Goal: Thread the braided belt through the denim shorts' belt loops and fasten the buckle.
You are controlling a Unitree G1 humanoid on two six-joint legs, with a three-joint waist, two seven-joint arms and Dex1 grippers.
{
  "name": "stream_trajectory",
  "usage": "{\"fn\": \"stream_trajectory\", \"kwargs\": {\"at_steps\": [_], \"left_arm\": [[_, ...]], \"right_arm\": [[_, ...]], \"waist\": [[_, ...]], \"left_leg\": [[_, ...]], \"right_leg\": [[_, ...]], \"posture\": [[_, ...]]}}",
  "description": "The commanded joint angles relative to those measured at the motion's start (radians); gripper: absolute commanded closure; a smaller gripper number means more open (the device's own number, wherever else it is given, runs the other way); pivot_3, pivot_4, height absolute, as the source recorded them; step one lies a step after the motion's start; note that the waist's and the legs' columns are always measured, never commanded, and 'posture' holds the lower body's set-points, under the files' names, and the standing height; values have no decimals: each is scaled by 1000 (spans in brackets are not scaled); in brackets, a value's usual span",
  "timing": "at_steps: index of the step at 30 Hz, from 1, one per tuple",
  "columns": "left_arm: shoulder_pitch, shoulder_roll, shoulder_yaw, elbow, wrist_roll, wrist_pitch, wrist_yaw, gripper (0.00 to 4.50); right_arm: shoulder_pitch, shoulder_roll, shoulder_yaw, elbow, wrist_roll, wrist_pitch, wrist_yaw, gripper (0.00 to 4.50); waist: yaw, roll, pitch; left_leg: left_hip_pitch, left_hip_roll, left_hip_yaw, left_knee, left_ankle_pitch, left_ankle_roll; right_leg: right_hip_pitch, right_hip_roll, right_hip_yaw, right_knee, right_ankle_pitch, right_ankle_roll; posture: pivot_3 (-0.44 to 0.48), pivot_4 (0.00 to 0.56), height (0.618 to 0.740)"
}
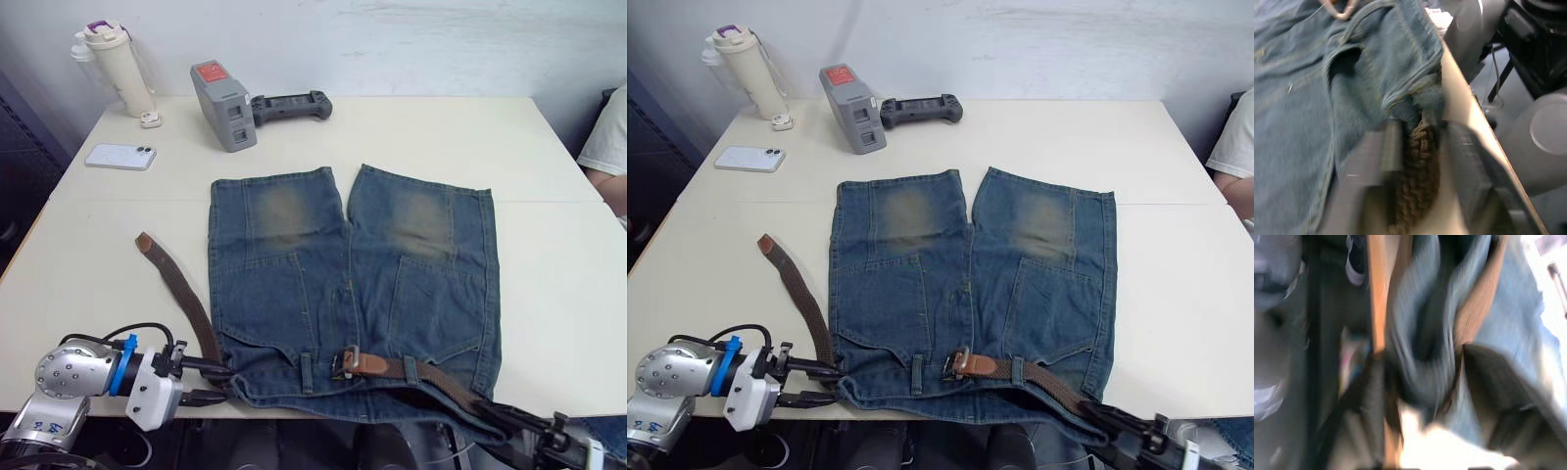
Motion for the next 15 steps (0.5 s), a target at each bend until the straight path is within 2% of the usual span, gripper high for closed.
{"fn": "stream_trajectory", "kwargs": {"at_steps": [1, 3, 5, 9, 12, 15], "left_arm": [[36, 45, 38, -8, -103, 107, -26, 846], [95, 81, 65, -20, -144, 136, -73, 11], [158, 111, 115, -12, -176, 171, -97, 11], [140, 160, 245, 123, -215, 303, -77, 11], [31, 211, 296, 194, -247, 486, -39, 11], [-69, 222, 308, 210, -260, 615, -11, 11]], "right_arm": [[5, -28, -32, 76, -7, -80, -62, 3], [8, -40, -45, 125, -21, -114, -87, 0], [19, -56, -58, 179, -29, -141, -111, 0], [46, -105, -73, 274, -1, -154, -160, 0], [56, -187, -73, 266, 125, -66, -192, 0], [72, -261, -63, 261, 240, 6, -187, 0]], "waist": [[-3, 0, 0], [-9, 0, 0], [-15, 0, 0], [-22, 0, 0], [-25, 0, 1], [-25, -2, 1]], "left_leg": [[0, 0, 0, 0, 0, 0], [1, 1, 1, 0, 0, 0], [1, 1, 1, 0, 0, -1], [2, 1, 1, 0, -1, -1], [3, 1, 1, 0, -2, 0], [3, 2, 1, 0, -2, 0]], "right_leg": [[0, 0, 0, 0, 0, 0], [0, 0, 1, 1, 0, 0], [0, 1, 1, 0, 0, 0], [1, 1, 1, 1, -1, -1], [1, 1, 2, 1, -1, -1], [1, 1, 2, 1, -1, -1]], "posture": [[0, 150, 740], [0, 150, 740], [0, 150, 740], [0, 150, 740], [0, 150, 740], [0, 150, 740]]}}
